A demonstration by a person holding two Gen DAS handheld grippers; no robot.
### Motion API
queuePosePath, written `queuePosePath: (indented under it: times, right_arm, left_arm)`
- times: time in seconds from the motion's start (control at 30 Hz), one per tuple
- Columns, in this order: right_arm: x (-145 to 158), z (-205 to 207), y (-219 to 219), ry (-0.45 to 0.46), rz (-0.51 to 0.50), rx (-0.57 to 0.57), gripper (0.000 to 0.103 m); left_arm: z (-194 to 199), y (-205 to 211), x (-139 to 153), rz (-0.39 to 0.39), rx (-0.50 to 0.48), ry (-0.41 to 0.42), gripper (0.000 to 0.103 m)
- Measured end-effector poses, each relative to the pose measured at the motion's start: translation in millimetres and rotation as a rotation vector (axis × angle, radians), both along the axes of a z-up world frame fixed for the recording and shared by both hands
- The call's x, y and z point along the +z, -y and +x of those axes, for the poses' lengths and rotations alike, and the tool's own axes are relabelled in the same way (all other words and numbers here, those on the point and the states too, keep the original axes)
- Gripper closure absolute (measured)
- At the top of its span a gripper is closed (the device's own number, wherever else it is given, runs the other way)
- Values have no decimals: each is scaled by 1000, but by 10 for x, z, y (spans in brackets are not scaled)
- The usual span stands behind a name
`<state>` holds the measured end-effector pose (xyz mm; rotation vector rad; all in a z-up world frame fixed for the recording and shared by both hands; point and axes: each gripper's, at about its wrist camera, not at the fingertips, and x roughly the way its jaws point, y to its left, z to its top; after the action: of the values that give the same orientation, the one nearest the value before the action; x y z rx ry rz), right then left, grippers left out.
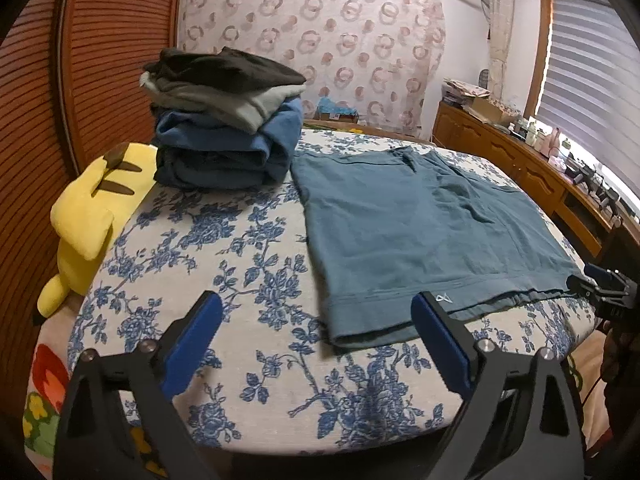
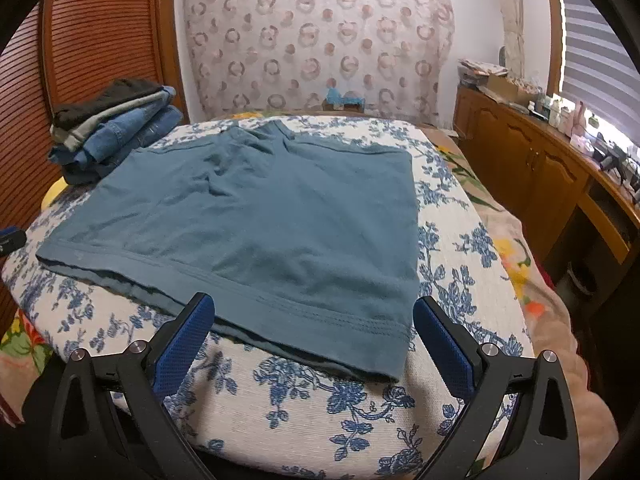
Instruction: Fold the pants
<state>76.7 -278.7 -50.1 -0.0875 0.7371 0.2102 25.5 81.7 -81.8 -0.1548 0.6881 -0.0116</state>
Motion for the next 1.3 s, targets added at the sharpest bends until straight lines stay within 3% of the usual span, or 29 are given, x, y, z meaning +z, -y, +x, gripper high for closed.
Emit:
queuePosePath:
  times: [0.07, 0.23, 0.4, 0.8, 0.93, 1.03, 1.3]
  right_arm:
    - [-21, -5, 18, -4, 0, -4, 2]
    - [-39, -23, 39, -10, 5, -13, 2]
    - [-34, -45, 41, -7, 9, -8, 2]
    - [-4, -86, -16, -2, 20, 39, 3]
    - [6, -73, -37, 5, 20, 52, 4]
    - [52, -78, -35, 25, 13, 50, 4]
    - [140, -91, 119, 42, 38, 28, 4]
  left_arm:
    - [21, -21, -29, -21, -2, -11, 12]
    - [74, -4, -133, -58, -25, -49, 37]
    - [104, 53, -205, -74, -52, -71, 55]
    - [202, 115, -266, -34, -56, -91, 58]
    - [192, 98, -254, -60, -71, -81, 84]
    - [187, 122, -142, -56, -87, -43, 92]
    - [321, 332, 242, -64, -170, 24, 98]
